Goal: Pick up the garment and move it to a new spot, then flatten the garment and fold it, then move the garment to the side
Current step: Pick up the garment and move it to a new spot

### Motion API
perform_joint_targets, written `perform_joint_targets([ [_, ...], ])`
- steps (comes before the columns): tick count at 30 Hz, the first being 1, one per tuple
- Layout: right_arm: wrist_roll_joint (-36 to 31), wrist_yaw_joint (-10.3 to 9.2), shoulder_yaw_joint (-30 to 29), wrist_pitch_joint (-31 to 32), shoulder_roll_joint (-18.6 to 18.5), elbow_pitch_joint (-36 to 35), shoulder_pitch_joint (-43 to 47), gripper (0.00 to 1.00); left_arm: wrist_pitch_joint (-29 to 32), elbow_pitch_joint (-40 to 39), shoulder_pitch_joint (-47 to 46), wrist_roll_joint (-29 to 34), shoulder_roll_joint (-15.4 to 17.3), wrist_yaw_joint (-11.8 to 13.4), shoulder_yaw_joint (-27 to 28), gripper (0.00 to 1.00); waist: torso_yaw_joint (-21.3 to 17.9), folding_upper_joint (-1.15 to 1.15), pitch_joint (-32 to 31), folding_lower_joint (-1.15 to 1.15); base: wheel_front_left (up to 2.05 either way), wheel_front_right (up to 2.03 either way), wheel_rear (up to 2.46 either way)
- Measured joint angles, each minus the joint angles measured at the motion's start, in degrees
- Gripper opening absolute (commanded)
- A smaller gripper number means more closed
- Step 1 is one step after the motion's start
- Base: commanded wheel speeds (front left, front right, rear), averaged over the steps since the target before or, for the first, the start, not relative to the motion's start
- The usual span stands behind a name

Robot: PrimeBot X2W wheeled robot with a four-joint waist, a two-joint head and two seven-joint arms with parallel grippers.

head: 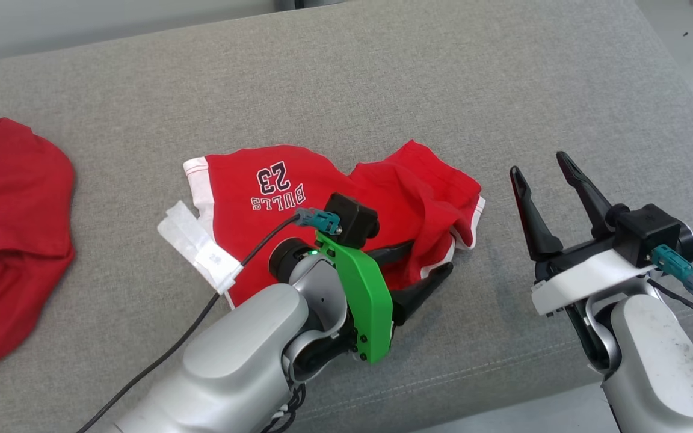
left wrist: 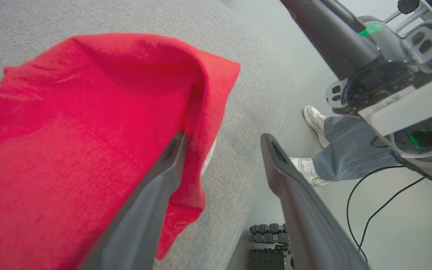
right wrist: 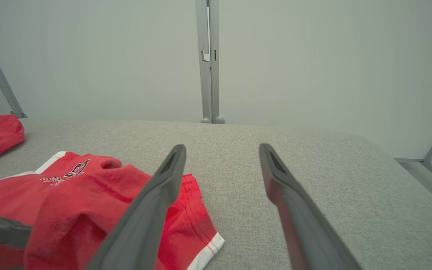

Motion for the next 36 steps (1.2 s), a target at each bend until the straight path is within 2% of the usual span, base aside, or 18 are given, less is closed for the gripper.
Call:
perform_joint_targets([
  [7,0.04,0.01,-0.92,0.0,-0.34,0.16,1.32,1.0,-4.2,1.49,0.8,0.49,-0.21,0.0,-0.44,1.0,1.08,0.0,-1.38,0.0,0.0,0.0,0.0],
  [12,0.55,0.01,-1.77,0.0,-0.93,0.09,2.21,1.0,-9.43,3.88,0.81,3.3,0.79,0.18,2.6,1.0,2.7,0.0,-2.16,0.0,0.0,0.0,0.0],
  [20,0.58,0.01,-2.86,0.0,-2.59,-1.15,3.99,1.0,-17.39,6.05,4.81,7.0,5.1,4.74,5.02,1.0,7.14,0.0,-3.83,0.0,0.0,0.0,0.0],
  [26,0.57,0.0,-4.82,0.0,-3.26,-2.04,5.93,1.0,-22.86,6.41,7.64,8.73,6.87,6.82,6.72,1.0,11.06,0.0,-4.8,0.0,0.0,0.0,0.0],
  [36,0.51,-0.01,-5.38,0.0,-3.34,-2.1,8.71,1.0,-24.59,7.2,12.67,9.43,11.91,10.11,12.05,1.0,16.36,0.0,-6.44,0.0,0.0,0.0,0.0],
])
